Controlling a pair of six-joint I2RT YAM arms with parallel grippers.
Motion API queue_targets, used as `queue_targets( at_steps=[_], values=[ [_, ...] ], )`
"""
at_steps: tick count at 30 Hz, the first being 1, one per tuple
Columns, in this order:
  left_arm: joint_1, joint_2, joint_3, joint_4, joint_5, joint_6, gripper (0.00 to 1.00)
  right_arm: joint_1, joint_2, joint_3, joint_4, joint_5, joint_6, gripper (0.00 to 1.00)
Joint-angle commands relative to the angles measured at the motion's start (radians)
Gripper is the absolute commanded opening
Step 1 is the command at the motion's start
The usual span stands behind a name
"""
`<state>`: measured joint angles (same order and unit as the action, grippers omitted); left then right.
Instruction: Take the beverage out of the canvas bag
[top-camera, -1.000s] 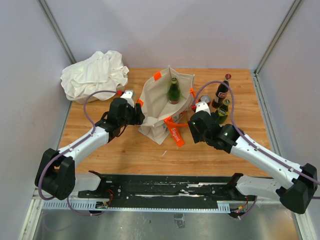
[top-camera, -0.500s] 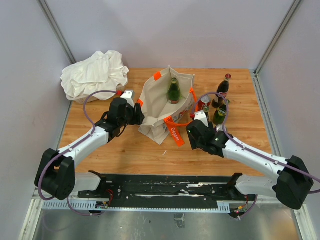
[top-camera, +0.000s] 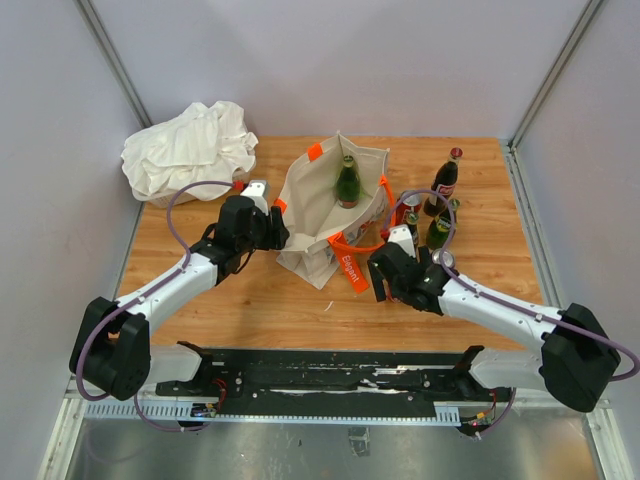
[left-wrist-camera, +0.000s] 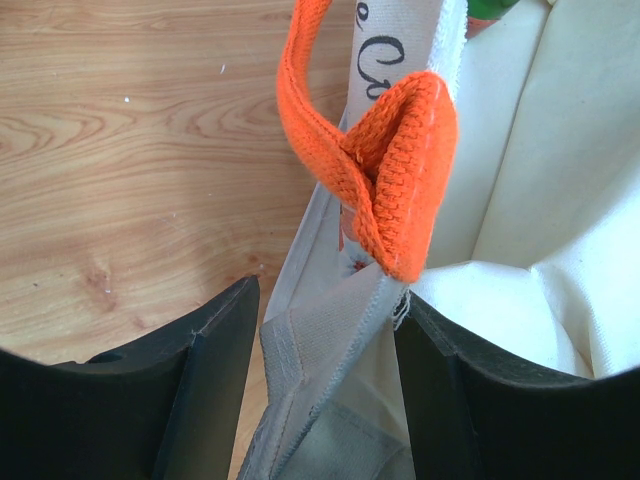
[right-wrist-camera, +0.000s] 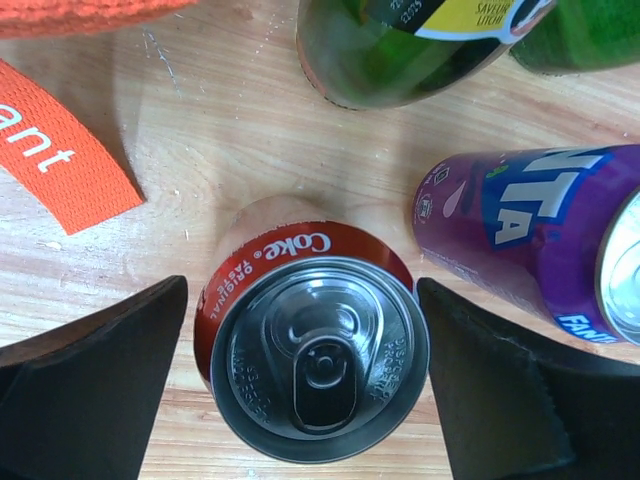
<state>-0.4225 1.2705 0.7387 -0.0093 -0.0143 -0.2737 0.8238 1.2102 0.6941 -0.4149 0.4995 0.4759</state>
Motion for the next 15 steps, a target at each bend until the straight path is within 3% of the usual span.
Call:
queue_targets(
  at_steps=[1, 10, 15],
  values=[
    [-0.004, -0.003, -0.008, -0.03, -0.024, 0.016, 0.6, -0.018, 0.001, 0.063, -0.041, 0.032, -0.009, 0.97],
    [-0.003, -0.002, -0.004, -0.03, -0.035, 0.022, 0.6, 0.023, -0.079, 0.324, -0.154, 0.102, -0.191, 0.97],
    [-0.004, 0.0, -0.013, -0.019, -0.033, 0.013, 0.6, 0.025, -0.112, 0.461, -0.065, 0.111, -0.342, 0.91]
  ],
)
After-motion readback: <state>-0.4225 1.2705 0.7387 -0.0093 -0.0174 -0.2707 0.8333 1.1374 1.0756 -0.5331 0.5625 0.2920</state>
